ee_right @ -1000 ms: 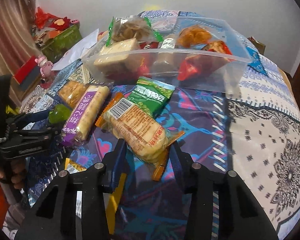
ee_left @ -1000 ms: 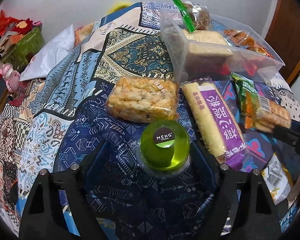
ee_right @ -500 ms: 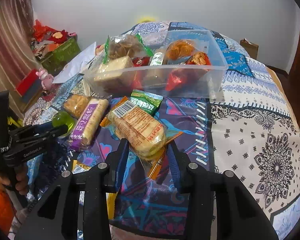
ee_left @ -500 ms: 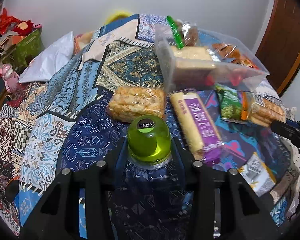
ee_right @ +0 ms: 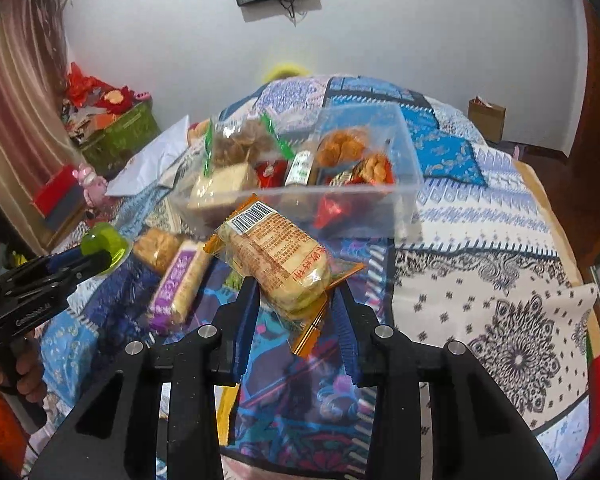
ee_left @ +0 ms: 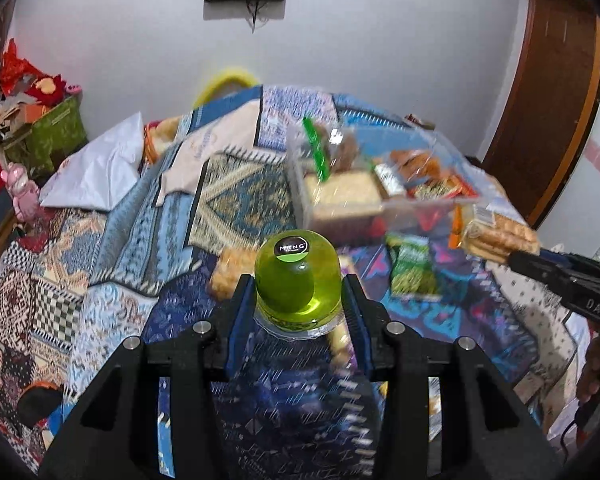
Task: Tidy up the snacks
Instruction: 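Lower the bottle and cracker pack into the clear box and open both grippers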
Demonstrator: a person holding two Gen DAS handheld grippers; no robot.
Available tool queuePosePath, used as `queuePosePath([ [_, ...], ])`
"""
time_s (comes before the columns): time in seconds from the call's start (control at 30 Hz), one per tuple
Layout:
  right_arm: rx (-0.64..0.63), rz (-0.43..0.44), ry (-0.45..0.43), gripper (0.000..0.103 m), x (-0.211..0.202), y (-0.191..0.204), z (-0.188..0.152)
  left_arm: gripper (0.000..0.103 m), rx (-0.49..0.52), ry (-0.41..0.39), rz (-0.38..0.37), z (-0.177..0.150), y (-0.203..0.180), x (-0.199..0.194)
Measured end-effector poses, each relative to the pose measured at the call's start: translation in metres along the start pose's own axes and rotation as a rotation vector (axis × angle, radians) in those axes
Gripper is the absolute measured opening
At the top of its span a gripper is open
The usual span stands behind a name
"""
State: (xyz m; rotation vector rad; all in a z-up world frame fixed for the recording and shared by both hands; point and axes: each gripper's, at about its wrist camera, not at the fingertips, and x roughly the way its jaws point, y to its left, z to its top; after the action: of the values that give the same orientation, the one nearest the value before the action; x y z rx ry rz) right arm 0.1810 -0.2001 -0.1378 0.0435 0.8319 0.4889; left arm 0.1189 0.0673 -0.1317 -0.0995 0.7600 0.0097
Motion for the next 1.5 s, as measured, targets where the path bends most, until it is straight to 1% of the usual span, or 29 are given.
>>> queuePosePath([
  [0.23, 0.002, 0.001, -0.057, 0.034, -0.004, -0.002, 0.022, 0.043, 0.015, -0.056, -0.037, 0.028, -0.015, 0.002],
  [0.53, 0.01, -0.013, -0.087, 0.034, 0.012, -0.013, 0.046, 0.043, 0.032, -0.066, -0.089, 0.056, -0.041, 0.03],
  [0.77, -0.004, -0.014, -0.058, 0.034, 0.036, -0.024, 0.059, 0.043, 0.067, -0.045, -0.128, 0.068, -0.066, 0.06],
  [0.97, -0.027, -0.025, -0.024, 0.034, 0.055, -0.029, 0.06, 0.043, 0.089, -0.014, -0.136, 0.075, -0.084, 0.09],
  [1.1, -0.036, -0.029, -0.009, 0.034, 0.061, -0.033, 0.062, 0.043, 0.089, 0.006, -0.15, 0.08, -0.09, 0.105],
  [1.3, -0.042, -0.051, 0.006, 0.036, 0.064, -0.04, 0.064, 0.043, 0.102, 0.027, -0.147, 0.083, -0.099, 0.122],
  [1.37, -0.043, -0.062, 0.007, 0.038, 0.063, -0.042, 0.063, 0.043, 0.104, 0.042, -0.144, 0.083, -0.102, 0.129],
  [1.4, -0.043, -0.066, 0.009, 0.045, 0.062, -0.043, 0.064, 0.043, 0.103, 0.055, -0.143, 0.083, -0.103, 0.132],
  [1.43, -0.041, -0.073, 0.007, 0.056, 0.06, -0.043, 0.063, 0.043, 0.1, 0.072, -0.143, 0.082, -0.105, 0.136],
  [1.5, -0.035, -0.071, -0.008, 0.061, 0.055, -0.045, 0.064, 0.044, 0.076, 0.107, -0.151, 0.08, -0.104, 0.144],
])
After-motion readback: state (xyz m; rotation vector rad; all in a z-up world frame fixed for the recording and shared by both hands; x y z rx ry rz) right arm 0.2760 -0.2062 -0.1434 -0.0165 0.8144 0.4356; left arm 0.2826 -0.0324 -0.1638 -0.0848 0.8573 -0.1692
